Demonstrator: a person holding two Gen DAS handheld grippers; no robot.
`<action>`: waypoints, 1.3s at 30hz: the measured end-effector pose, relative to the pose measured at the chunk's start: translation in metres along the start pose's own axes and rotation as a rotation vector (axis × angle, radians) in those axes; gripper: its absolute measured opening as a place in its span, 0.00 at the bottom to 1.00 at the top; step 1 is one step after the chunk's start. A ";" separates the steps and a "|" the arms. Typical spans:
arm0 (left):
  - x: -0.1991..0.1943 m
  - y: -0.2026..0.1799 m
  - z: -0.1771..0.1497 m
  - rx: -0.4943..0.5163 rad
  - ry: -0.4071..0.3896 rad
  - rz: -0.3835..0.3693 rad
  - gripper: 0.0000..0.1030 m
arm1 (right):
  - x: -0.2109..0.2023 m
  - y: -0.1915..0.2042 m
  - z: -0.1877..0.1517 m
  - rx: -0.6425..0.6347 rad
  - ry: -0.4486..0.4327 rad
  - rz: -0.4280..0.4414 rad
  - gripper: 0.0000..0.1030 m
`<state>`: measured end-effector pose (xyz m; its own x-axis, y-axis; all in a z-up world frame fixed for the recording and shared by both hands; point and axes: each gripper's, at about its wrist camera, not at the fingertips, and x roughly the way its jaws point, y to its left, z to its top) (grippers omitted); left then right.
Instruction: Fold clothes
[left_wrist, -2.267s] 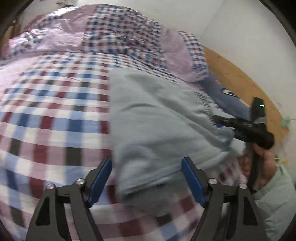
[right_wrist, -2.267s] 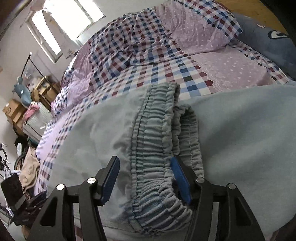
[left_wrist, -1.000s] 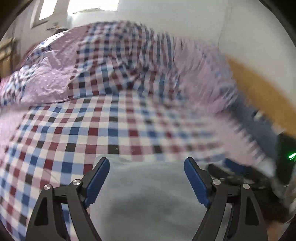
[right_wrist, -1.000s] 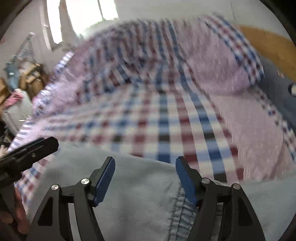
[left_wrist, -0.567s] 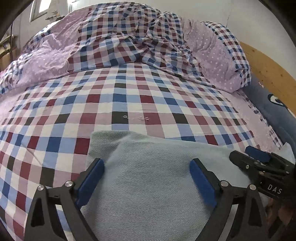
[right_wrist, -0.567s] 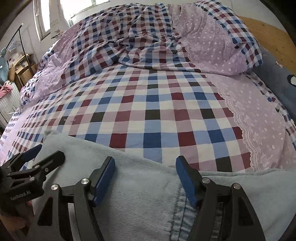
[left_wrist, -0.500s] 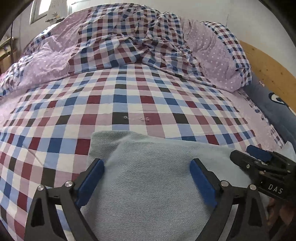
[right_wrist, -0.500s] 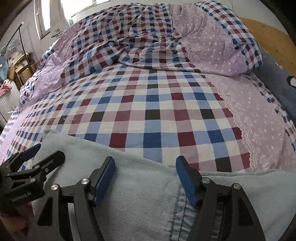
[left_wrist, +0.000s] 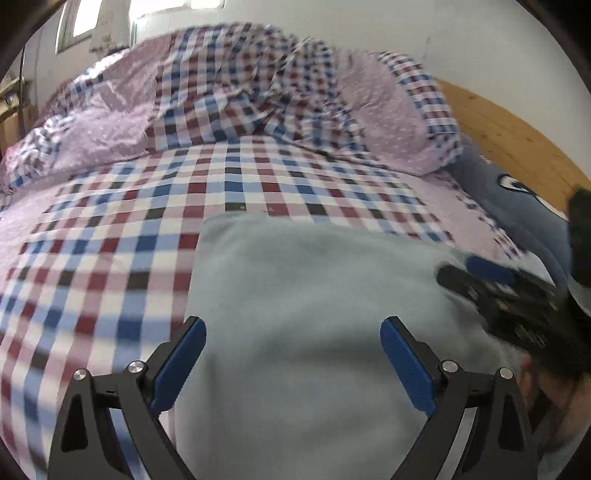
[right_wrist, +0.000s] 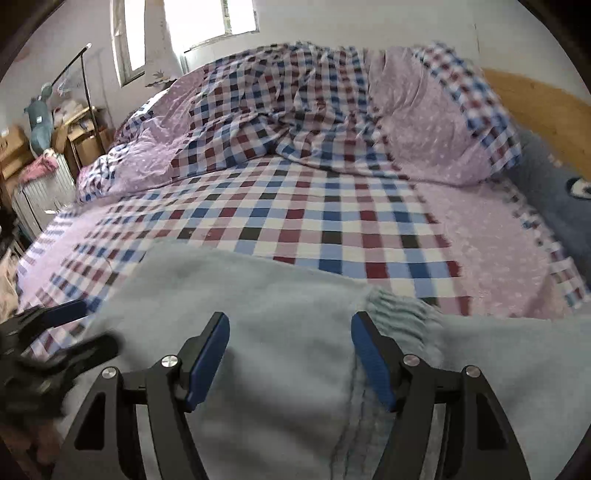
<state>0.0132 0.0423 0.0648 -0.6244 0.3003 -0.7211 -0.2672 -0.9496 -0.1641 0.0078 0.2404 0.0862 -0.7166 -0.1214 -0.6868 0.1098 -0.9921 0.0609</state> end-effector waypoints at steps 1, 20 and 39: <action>-0.004 -0.003 -0.012 0.020 0.006 0.005 0.95 | -0.007 0.002 -0.004 0.000 -0.005 0.010 0.70; -0.110 0.066 -0.118 -0.290 0.037 -0.214 0.95 | -0.133 0.040 -0.077 -0.093 -0.296 -0.072 0.71; -0.069 0.106 -0.108 -0.742 0.164 -0.795 0.95 | -0.122 0.201 -0.156 -0.775 -0.270 -0.014 0.73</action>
<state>0.1067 -0.0884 0.0245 -0.3496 0.8870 -0.3016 -0.0083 -0.3248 -0.9457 0.2246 0.0611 0.0691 -0.8518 -0.2109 -0.4796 0.4735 -0.7017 -0.5324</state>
